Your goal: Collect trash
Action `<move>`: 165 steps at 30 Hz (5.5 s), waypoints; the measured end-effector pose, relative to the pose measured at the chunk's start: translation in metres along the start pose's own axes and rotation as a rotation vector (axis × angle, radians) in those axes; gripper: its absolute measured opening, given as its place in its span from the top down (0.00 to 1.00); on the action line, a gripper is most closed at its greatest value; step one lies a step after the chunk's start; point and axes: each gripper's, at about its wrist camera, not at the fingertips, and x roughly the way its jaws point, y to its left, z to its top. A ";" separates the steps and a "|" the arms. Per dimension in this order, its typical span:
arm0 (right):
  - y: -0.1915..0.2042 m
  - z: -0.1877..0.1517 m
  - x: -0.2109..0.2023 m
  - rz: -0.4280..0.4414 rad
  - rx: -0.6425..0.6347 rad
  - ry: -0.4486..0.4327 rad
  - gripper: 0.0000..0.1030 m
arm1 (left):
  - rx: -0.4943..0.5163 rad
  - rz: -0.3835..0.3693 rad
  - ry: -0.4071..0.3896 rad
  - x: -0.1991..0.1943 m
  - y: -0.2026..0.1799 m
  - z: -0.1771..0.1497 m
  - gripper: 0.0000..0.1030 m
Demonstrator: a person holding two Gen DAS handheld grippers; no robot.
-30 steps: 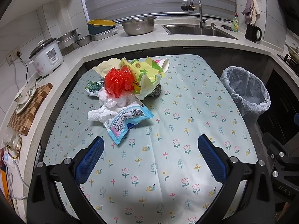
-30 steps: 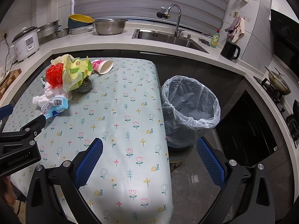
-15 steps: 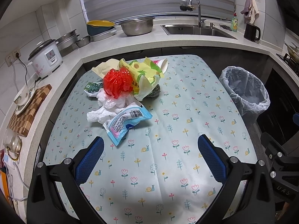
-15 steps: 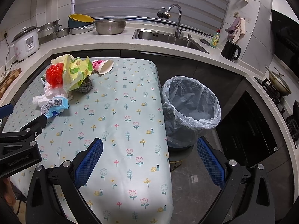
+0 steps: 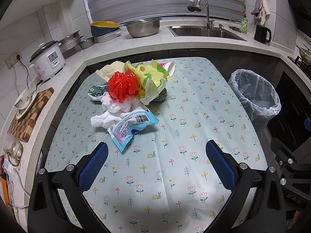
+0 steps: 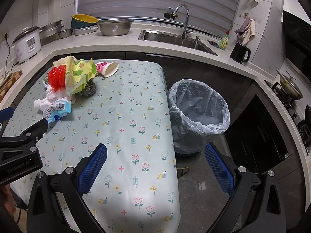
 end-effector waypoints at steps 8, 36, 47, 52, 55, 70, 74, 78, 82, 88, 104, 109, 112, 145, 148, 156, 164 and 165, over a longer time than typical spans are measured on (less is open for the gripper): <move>-0.001 0.000 0.001 0.001 -0.001 0.001 0.06 | -0.001 0.000 -0.001 0.001 0.001 -0.001 0.07; 0.000 0.000 0.000 -0.001 -0.002 0.000 0.07 | -0.005 -0.005 -0.008 -0.001 0.005 -0.007 0.07; 0.000 0.000 0.000 -0.003 -0.002 0.001 0.06 | -0.006 -0.004 -0.009 -0.001 0.005 -0.007 0.07; 0.000 0.000 0.002 -0.005 0.004 0.001 0.07 | -0.022 -0.003 -0.013 0.000 0.007 -0.009 0.07; -0.002 0.001 0.003 -0.011 0.018 0.002 0.07 | -0.030 -0.006 -0.008 0.002 0.011 -0.009 0.07; 0.035 0.020 0.029 0.039 0.037 0.023 0.07 | -0.135 0.012 0.023 0.037 0.090 -0.012 0.07; 0.065 0.038 0.034 0.068 0.000 -0.006 0.07 | -0.159 0.028 0.004 0.045 0.112 -0.005 0.07; 0.098 0.059 0.047 0.112 -0.022 -0.027 0.07 | -0.190 0.028 0.012 0.057 0.132 0.005 0.07; 0.128 0.082 0.068 0.160 -0.026 -0.017 0.10 | -0.202 0.039 0.010 0.071 0.152 0.015 0.07; 0.164 0.110 0.100 0.212 -0.019 0.008 0.21 | -0.207 0.032 0.008 0.092 0.173 0.033 0.07; 0.181 0.127 0.141 0.254 -0.015 0.041 0.81 | -0.195 -0.103 0.014 0.141 0.166 0.075 0.07; 0.153 0.135 0.129 0.196 0.034 -0.003 0.81 | -0.164 -0.146 -0.001 0.153 0.146 0.090 0.07; 0.141 0.136 0.128 0.187 0.058 -0.007 0.81 | -0.162 -0.183 0.003 0.164 0.135 0.099 0.07; 0.031 0.135 0.058 0.075 0.229 -0.148 0.81 | -0.047 -0.313 -0.087 0.098 0.064 0.133 0.84; 0.019 0.127 0.057 0.061 0.237 -0.113 0.81 | -0.018 -0.331 -0.091 0.086 0.047 0.129 0.84; 0.004 0.051 0.081 0.075 0.234 0.138 0.80 | 0.031 -0.353 -0.023 0.078 0.020 0.092 0.84; 0.012 0.003 0.100 0.181 0.275 0.276 0.47 | 0.055 -0.337 0.069 0.083 0.011 0.047 0.84; 0.016 0.005 0.101 0.188 0.268 0.272 0.46 | 0.058 -0.335 0.077 0.083 0.010 0.042 0.84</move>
